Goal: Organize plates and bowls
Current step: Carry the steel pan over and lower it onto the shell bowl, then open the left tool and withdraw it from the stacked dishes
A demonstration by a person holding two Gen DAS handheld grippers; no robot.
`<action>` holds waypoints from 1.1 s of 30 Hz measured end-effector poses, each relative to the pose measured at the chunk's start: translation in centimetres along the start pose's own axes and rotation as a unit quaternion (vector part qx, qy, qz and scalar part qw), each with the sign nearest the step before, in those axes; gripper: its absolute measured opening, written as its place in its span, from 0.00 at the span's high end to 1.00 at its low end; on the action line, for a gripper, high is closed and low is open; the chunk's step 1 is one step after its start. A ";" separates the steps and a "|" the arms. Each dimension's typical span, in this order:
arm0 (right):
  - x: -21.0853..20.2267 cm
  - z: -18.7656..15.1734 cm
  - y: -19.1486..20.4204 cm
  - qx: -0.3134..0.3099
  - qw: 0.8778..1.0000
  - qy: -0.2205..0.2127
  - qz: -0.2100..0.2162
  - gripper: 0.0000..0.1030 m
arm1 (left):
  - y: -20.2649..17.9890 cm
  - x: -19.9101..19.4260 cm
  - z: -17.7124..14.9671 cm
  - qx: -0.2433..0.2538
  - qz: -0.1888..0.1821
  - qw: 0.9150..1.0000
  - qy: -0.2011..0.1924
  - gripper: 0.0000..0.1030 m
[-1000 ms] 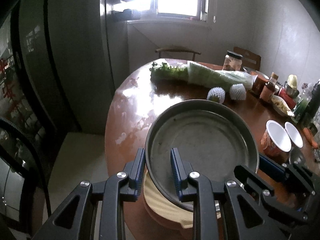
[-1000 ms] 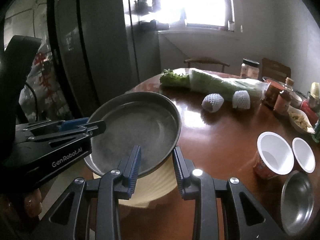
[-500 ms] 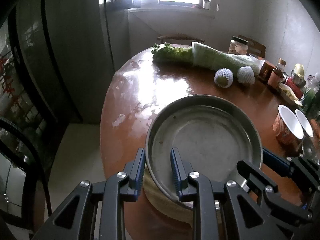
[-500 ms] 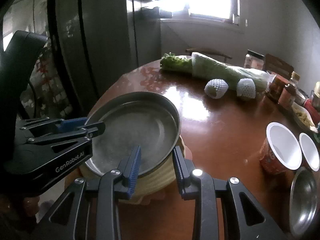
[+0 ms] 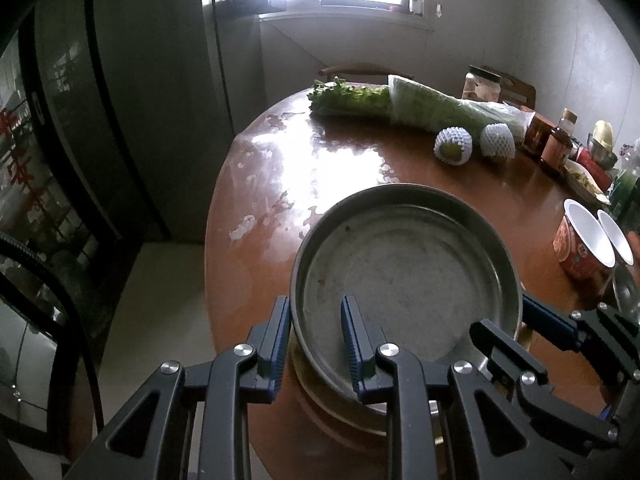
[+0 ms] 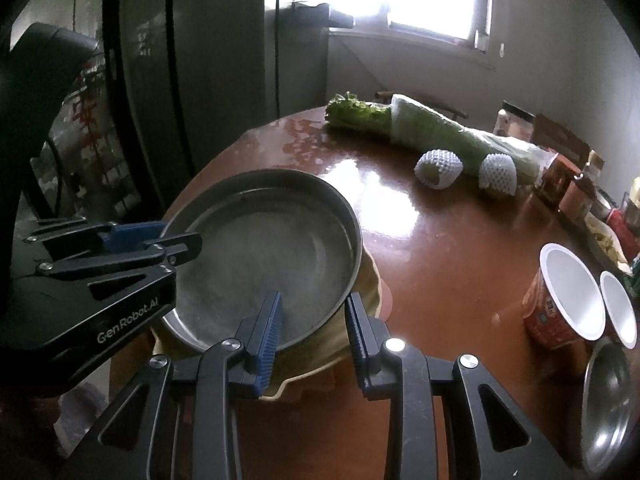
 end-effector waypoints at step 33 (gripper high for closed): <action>-1.3 -0.6 -0.1 0.008 1.000 -0.001 0.015 0.58 | 2.2 -0.2 -2.1 -0.050 -0.052 0.997 0.014 0.62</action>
Point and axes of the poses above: each gripper's, at about its wrist camera, not at the fingertips, and x roughly the way its jaws point, y to its left, z to its top, the point moved 9 cm from there along x, roughly the way its jaws point, and after that the axes turned 14 degrees about y, right-handed, at the moved point
